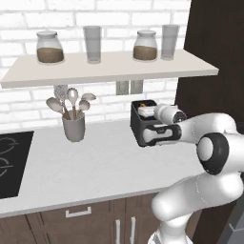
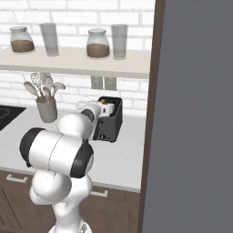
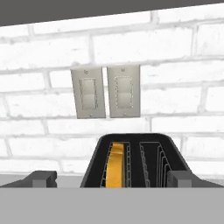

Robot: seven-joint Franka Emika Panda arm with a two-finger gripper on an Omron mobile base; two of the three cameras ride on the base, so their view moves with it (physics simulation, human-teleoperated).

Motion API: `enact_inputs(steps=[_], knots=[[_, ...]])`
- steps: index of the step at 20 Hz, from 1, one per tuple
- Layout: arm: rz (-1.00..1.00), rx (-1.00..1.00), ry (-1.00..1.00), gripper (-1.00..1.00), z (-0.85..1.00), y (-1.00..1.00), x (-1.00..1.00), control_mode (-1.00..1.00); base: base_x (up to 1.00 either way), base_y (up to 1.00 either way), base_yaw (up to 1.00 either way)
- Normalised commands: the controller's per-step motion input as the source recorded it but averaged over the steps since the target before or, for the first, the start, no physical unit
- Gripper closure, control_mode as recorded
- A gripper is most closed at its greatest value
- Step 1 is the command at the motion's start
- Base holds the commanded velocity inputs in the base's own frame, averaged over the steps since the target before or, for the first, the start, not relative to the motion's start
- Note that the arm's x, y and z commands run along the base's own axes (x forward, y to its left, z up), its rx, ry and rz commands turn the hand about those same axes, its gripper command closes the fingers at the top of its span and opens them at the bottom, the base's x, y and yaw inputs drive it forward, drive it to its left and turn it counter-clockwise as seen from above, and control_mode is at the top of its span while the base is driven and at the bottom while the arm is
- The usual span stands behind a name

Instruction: Start the toaster. Once the lever pops up, take the bread to the plate on the dining counter.

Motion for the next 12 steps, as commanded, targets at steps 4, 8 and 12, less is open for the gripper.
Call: enact_inputs(steps=[4, 8, 12], knots=[[0.0, 0.0, 0.0, -1.0, -0.12, 0.0, 0.24, -1.0, 0.0, 0.0, 0.0], [0.0, 0.0, 0.0, -1.0, -0.2, 0.0, 0.06, -1.0, 0.0, 0.0, 0.0], [0.0, 0.0, 0.0, -1.0, -0.26, 0.0, 0.08, -1.0, 0.0, 0.0, 0.0]])
